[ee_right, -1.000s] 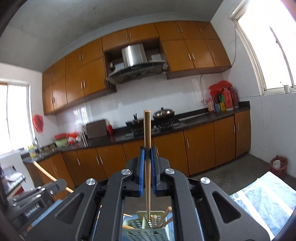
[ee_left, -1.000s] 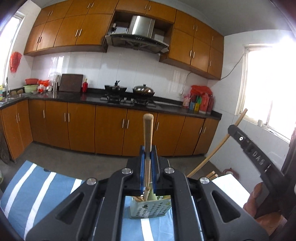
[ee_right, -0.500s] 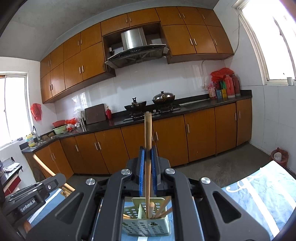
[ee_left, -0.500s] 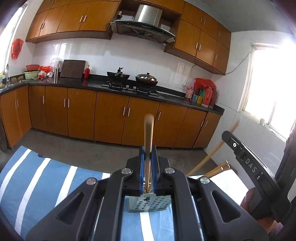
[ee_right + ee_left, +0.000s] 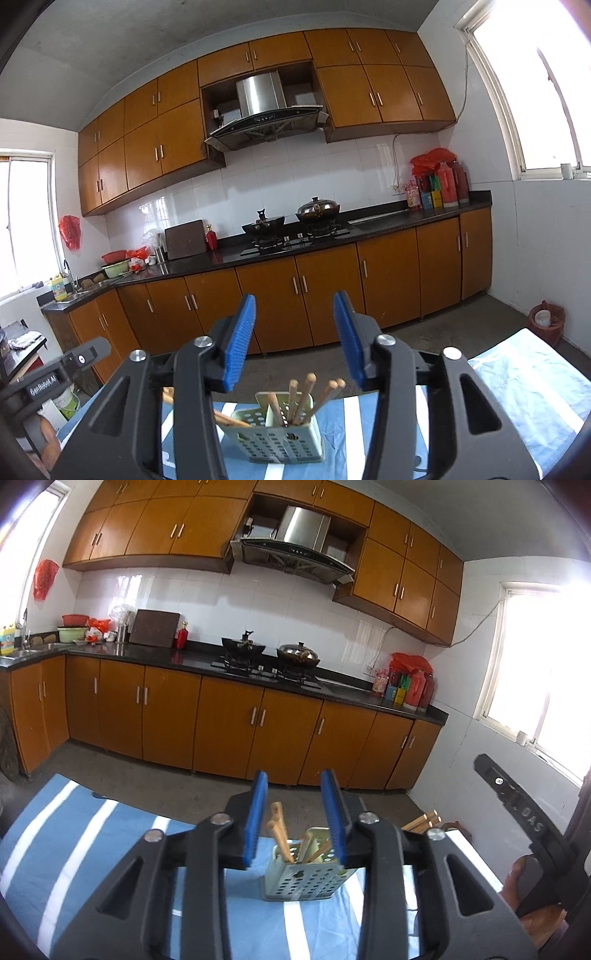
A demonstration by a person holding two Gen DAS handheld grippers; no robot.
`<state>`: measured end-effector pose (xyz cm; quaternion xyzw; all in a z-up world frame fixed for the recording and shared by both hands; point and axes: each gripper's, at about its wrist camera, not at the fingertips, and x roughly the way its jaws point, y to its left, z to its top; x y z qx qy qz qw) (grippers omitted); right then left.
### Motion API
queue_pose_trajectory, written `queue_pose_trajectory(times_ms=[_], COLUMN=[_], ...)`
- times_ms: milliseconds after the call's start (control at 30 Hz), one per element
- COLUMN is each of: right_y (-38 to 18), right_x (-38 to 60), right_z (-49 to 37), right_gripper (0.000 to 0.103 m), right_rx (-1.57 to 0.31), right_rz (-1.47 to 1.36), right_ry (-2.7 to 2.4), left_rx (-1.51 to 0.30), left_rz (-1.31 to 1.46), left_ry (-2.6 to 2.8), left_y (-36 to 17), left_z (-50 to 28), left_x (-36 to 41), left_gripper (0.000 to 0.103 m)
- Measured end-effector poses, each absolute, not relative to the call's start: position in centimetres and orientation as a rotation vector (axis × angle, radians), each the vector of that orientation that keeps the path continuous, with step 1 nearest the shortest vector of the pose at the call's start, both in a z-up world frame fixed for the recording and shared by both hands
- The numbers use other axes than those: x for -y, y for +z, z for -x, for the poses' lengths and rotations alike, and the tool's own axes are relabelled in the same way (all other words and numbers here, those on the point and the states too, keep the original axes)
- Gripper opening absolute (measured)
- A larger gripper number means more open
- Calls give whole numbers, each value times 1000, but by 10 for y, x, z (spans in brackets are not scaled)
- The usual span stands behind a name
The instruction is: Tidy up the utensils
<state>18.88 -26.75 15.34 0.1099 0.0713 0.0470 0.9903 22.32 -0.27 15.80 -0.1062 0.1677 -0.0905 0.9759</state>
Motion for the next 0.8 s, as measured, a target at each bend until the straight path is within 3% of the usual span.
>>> queue_pose_trajectory(times_ms=[100,167,267,333,800], right_y=[153,149,139,129,26], right_x=[270,272,271,266,237], right_z=[-173,-158,-135,-116,-39], right_gripper=[62,76,97,101,101], right_rx=[-146,-153,-165,-158,-288], right_rz=[-219,-220,-207,-170,-44], right_ry=[103,112,121,116,51], left_rx=[-331,-328,-309,-291,-333], left_rz=[192,175,135,112,-9], left_ry=[-160,-150,-138,-130,-28], left_y=[157,153,144,134,16], left_z=[-203,-187,-158,-137,-33], left_x=[-7,-13,-19,-22,-25], left_gripper=[46,56,79,98,99])
